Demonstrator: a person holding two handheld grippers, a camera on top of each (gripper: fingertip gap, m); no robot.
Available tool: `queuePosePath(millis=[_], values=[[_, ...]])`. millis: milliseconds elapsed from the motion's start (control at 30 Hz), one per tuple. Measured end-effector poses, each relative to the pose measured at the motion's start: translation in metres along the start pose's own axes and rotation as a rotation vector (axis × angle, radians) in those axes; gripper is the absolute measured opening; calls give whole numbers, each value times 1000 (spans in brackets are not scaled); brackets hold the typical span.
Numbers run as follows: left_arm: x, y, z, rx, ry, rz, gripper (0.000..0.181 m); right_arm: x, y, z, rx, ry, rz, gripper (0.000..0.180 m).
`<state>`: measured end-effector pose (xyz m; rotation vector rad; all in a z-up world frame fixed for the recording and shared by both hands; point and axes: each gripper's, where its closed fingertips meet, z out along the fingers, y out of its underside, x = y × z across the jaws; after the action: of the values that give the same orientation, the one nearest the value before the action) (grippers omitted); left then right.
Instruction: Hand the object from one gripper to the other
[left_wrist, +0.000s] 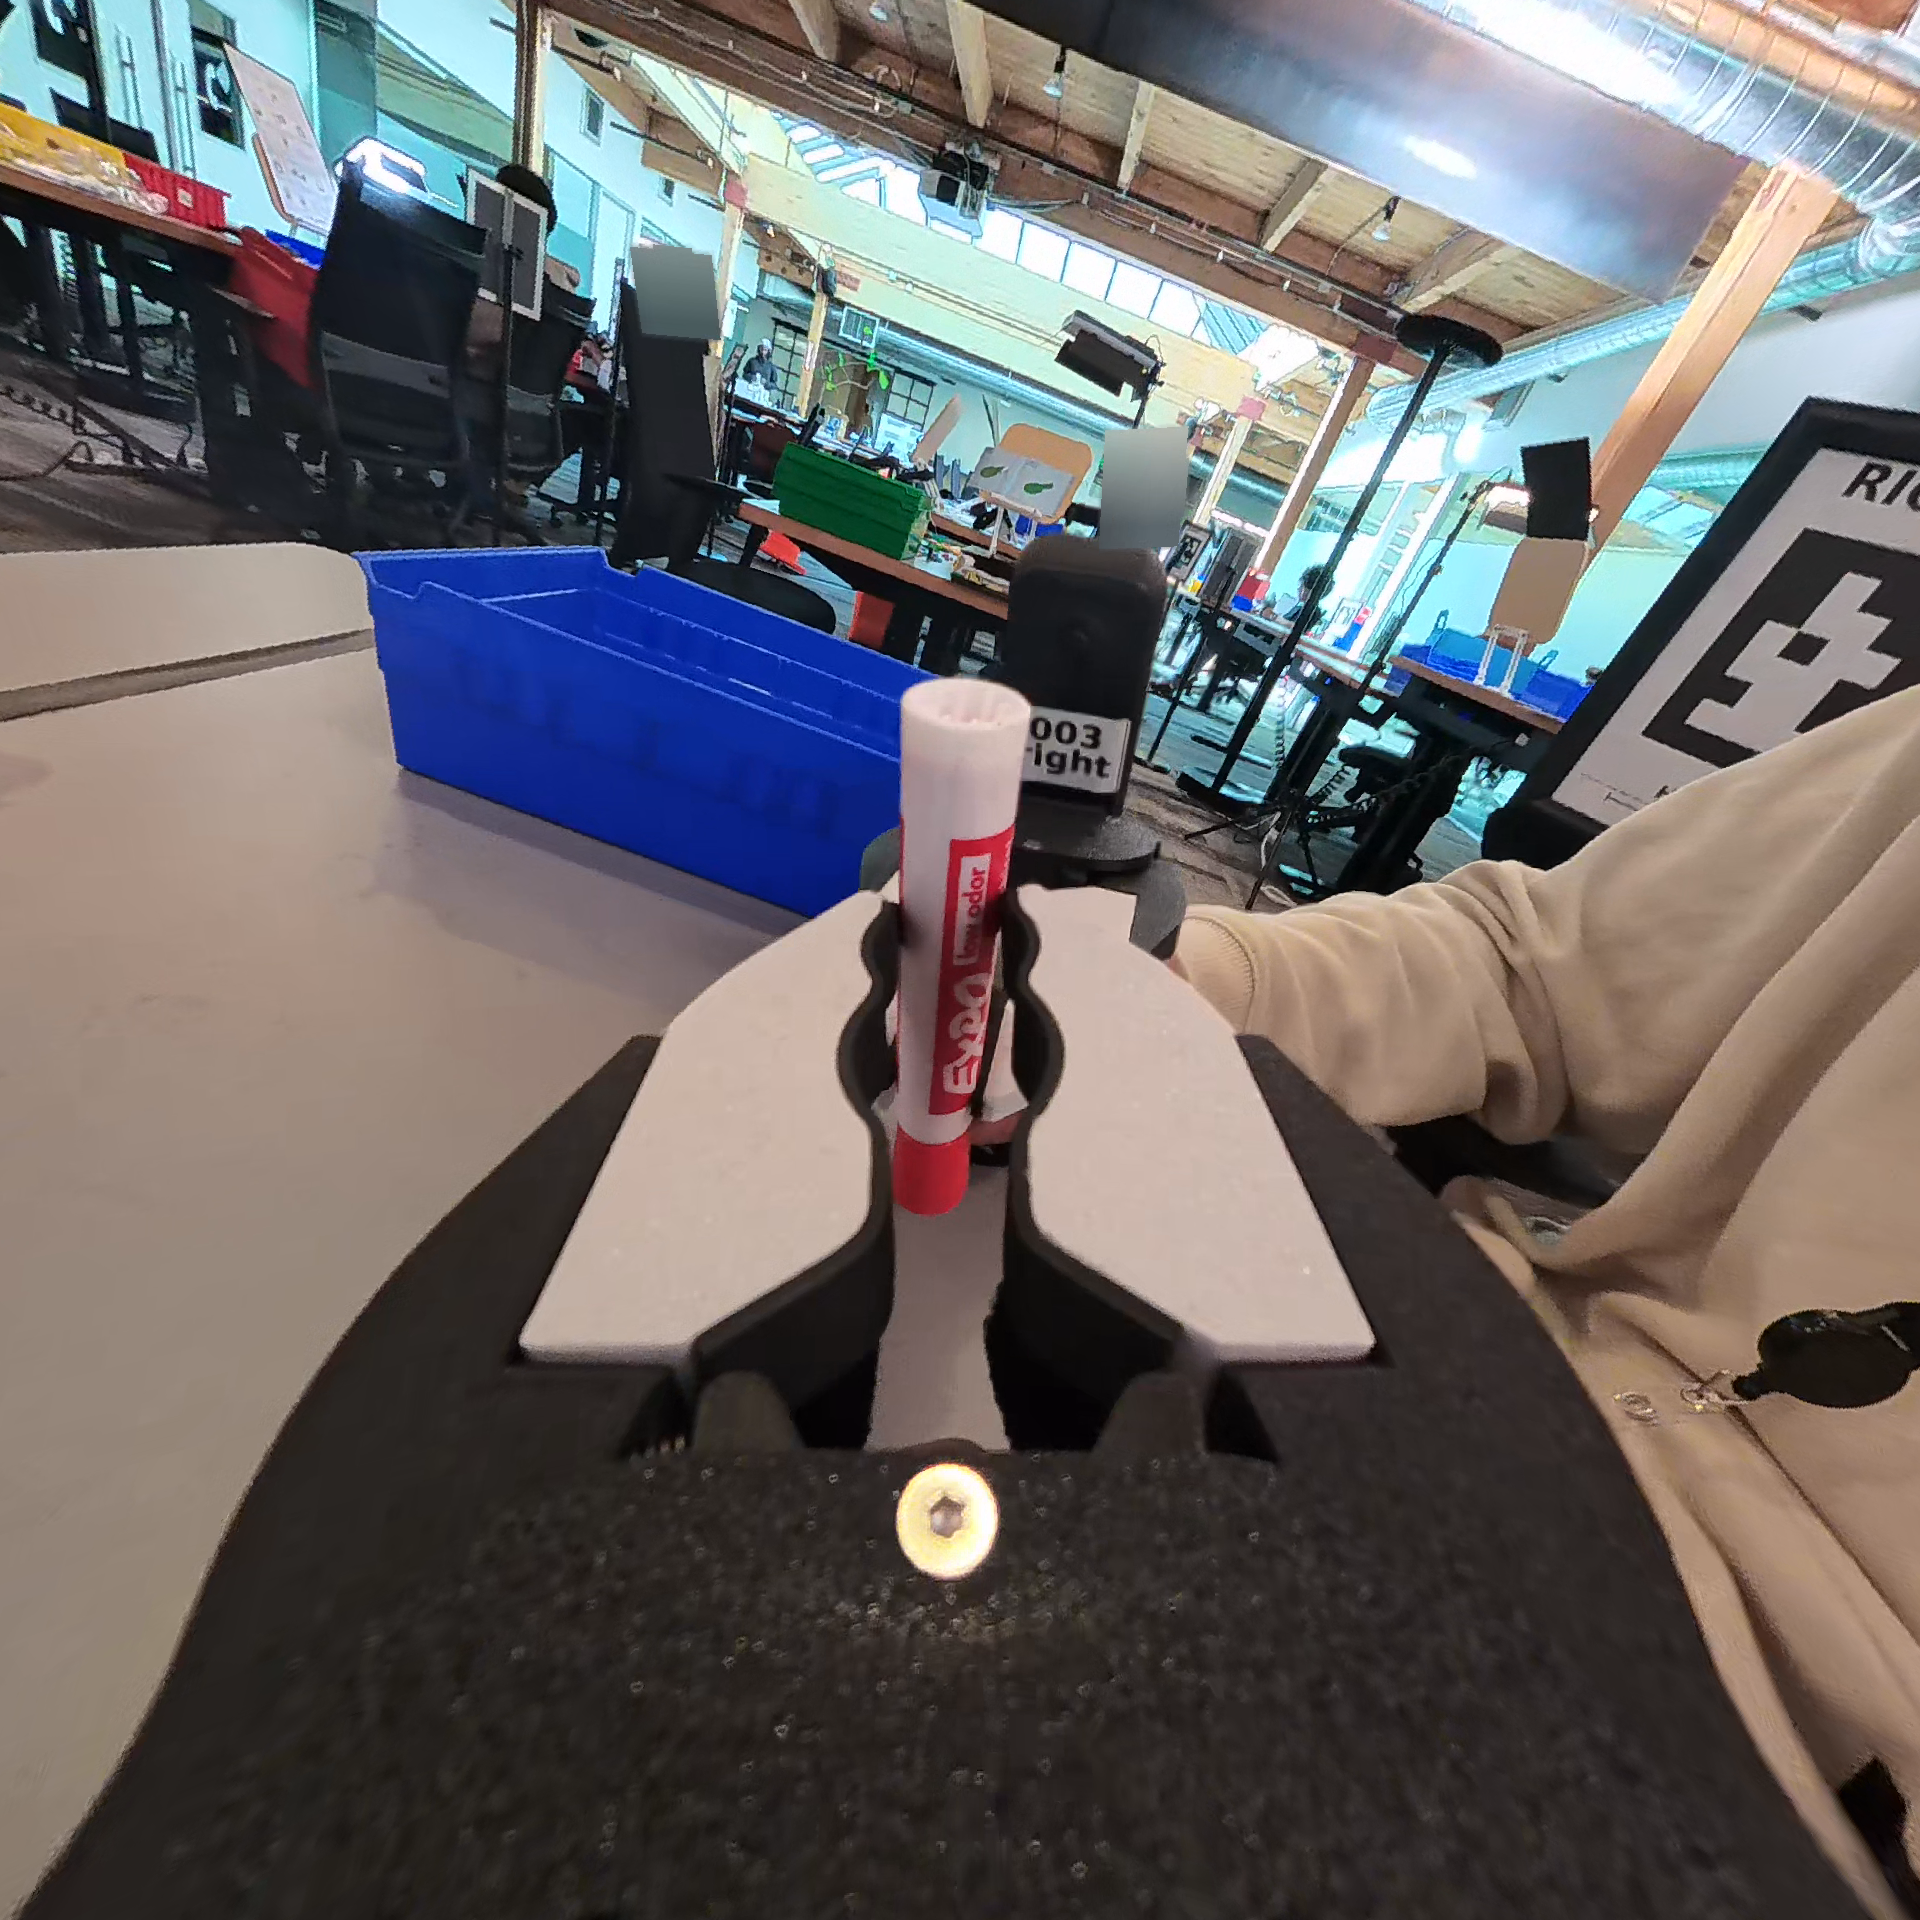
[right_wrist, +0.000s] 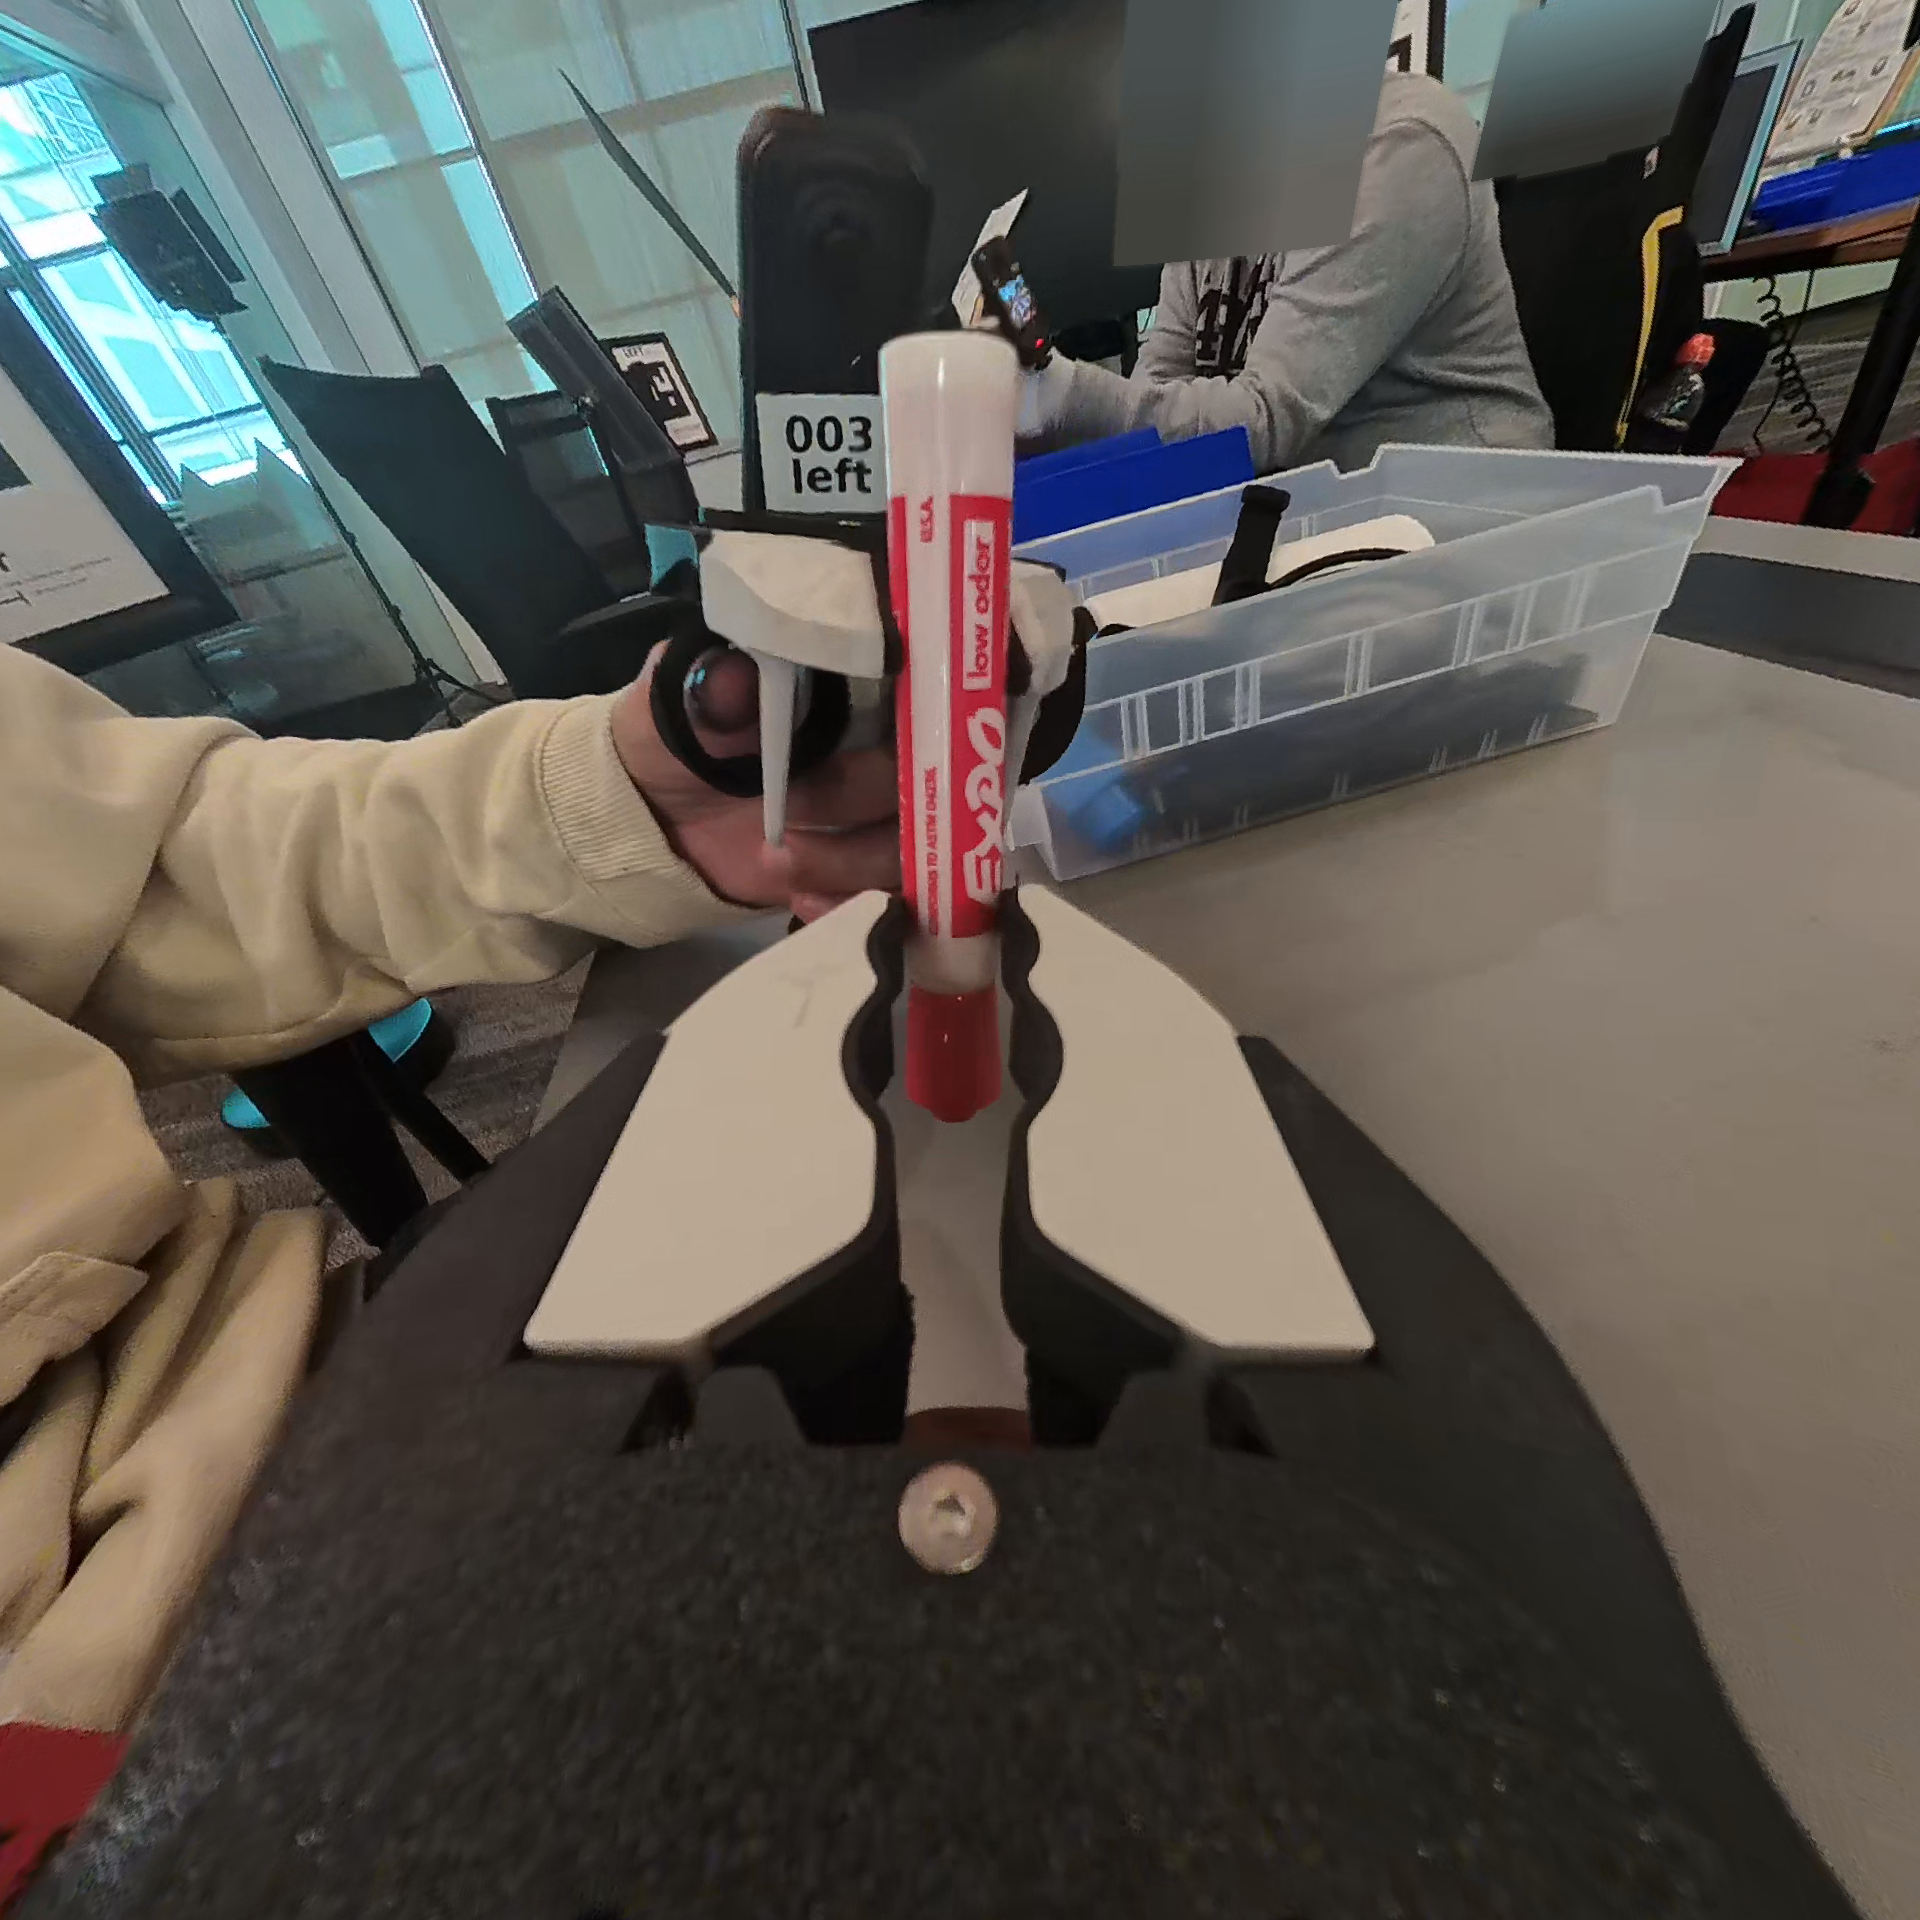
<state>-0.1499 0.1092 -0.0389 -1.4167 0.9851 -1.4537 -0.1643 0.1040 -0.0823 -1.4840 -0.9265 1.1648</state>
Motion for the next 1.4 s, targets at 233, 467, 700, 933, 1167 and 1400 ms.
queuePosePath(millis=[233, 467, 700, 933, 1167, 1400], values=[[-15, 9, -14, -159, -81, 63, 41, 6, 8, -6, -75, 27, -17, 18], [-2, 32, -34, -482, -62, 229, 54, 8, 32, -16, -414, 59, -211, 17], [8, 52, -30, -607, -46, 345, 43, -9, 48, -11, -535, 2, -265, 18], [4, 64, -31, -640, -39, 329, 25, -13, 48, -10, -526, -16, -248, 18], [6, 62, -28, -607, -28, 381, 20, -7, 43, -12, -482, 14, -270, 18], [-20, 15, -32, -337, -219, 500, 20, 30, 2, -23, -158, 188, -161, 59]])
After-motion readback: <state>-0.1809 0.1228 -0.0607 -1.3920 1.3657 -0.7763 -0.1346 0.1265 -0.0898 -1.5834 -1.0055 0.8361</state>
